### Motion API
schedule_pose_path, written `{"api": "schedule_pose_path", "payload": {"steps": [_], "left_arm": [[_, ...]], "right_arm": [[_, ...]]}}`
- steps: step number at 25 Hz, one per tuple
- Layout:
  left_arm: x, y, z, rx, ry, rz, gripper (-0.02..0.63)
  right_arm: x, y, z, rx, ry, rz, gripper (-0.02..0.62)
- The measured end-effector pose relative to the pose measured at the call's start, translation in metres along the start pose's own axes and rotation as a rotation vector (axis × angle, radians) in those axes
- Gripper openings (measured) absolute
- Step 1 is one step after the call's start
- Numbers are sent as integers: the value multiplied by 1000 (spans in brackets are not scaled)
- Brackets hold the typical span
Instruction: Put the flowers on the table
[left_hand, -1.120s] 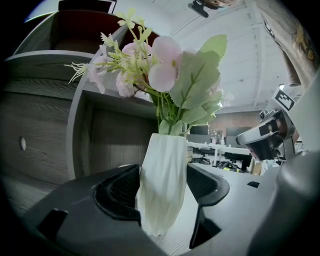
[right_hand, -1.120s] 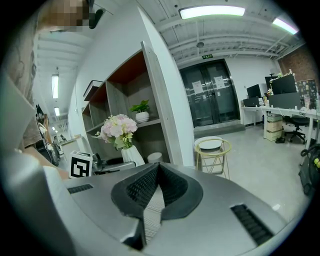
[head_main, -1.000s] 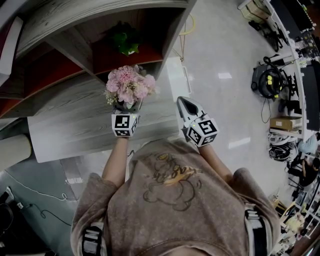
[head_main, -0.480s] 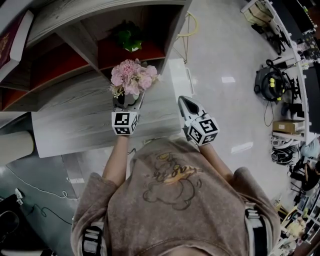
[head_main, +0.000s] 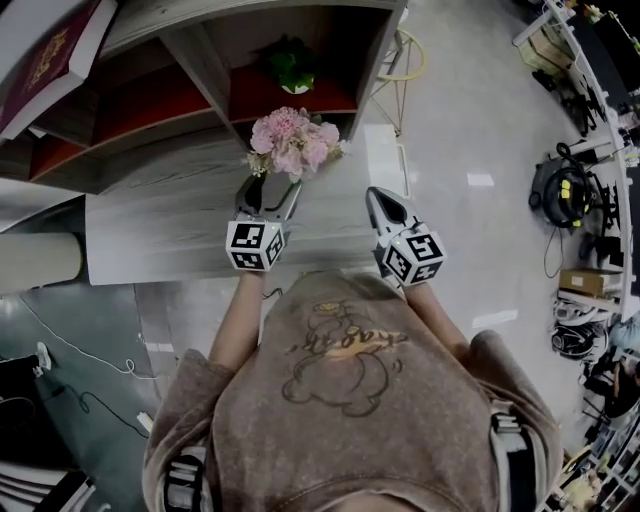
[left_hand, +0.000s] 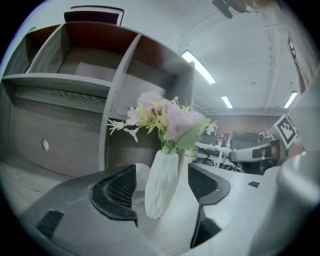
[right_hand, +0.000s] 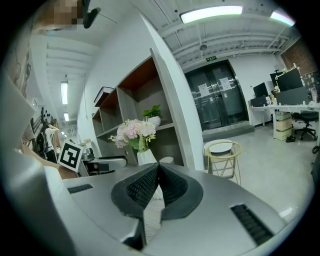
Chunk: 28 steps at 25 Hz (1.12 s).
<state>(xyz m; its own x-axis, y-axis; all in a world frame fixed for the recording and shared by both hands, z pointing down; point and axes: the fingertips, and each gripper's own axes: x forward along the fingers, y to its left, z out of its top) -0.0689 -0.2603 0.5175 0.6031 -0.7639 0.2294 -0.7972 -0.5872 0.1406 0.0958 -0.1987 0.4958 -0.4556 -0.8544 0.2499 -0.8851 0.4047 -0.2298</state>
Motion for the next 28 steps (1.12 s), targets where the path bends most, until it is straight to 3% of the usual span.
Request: {"api": "schedule_pose_path", "payload": {"steps": [17, 24, 28], "left_arm": [[-87, 17, 36, -57, -30, 147, 312], [-87, 19, 36, -23, -32, 159, 78], [-80, 20, 37, -34, -51, 159, 23]], "right_arm": [[26, 25, 28, -34, -57, 112, -5], [27, 25, 30, -39, -56, 111, -5], [29, 23, 29, -43, -52, 109, -5]]}}
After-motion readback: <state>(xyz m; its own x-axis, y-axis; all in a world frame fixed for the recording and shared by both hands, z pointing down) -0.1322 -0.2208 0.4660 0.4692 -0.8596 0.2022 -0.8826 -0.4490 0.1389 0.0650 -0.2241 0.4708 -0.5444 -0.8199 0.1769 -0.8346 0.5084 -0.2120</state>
